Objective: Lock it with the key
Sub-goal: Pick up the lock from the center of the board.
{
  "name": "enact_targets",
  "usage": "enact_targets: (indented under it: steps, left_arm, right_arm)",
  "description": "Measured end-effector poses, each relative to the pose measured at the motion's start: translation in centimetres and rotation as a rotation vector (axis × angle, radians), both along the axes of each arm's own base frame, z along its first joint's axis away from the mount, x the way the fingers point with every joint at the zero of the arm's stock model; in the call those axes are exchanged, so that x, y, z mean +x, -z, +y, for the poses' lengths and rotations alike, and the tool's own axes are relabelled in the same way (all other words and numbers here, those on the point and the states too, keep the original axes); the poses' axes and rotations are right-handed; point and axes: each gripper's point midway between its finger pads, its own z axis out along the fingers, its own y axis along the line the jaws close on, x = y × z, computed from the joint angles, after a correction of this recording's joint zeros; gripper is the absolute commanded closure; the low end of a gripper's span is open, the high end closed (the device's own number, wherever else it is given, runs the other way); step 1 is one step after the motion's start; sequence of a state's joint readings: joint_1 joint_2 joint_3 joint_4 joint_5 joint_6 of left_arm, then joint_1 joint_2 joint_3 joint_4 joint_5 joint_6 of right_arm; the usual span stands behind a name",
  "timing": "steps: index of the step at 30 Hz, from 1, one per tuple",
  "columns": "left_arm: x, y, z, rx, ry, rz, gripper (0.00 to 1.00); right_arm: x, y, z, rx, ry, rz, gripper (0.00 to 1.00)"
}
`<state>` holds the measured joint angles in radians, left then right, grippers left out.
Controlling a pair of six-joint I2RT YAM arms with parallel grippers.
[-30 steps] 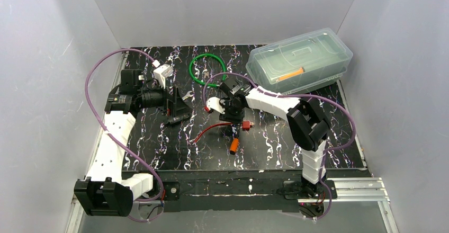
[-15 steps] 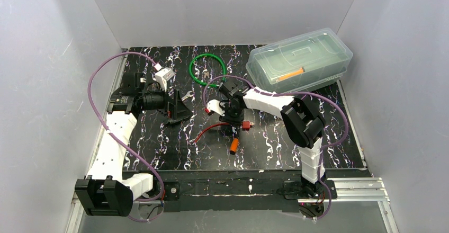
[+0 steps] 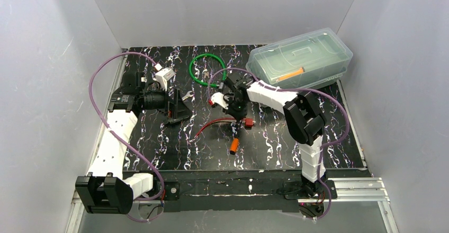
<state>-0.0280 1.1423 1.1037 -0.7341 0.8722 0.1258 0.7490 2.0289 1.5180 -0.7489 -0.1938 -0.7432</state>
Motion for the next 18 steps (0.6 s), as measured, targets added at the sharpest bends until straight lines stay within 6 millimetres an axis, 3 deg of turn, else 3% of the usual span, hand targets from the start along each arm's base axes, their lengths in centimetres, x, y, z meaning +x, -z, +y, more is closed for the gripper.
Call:
enact_targets:
  steps: [8,11,18]
  left_arm:
    - [0.0,0.0,0.1,-0.004,-0.013,0.018,0.00]
    - [0.1,-0.5,0.2,0.002,-0.013,0.026,0.01]
    - [-0.1,-2.6,-0.1,-0.013,0.039,-0.002,0.03]
  right_arm:
    - [-0.1,-3.8,0.4,0.071,0.010,0.016,0.99]
    - [-0.3,-6.9,0.7,0.128,0.014,-0.023,0.99]
    - [-1.3,-16.8,1.3,0.311,0.017,-0.181,0.99]
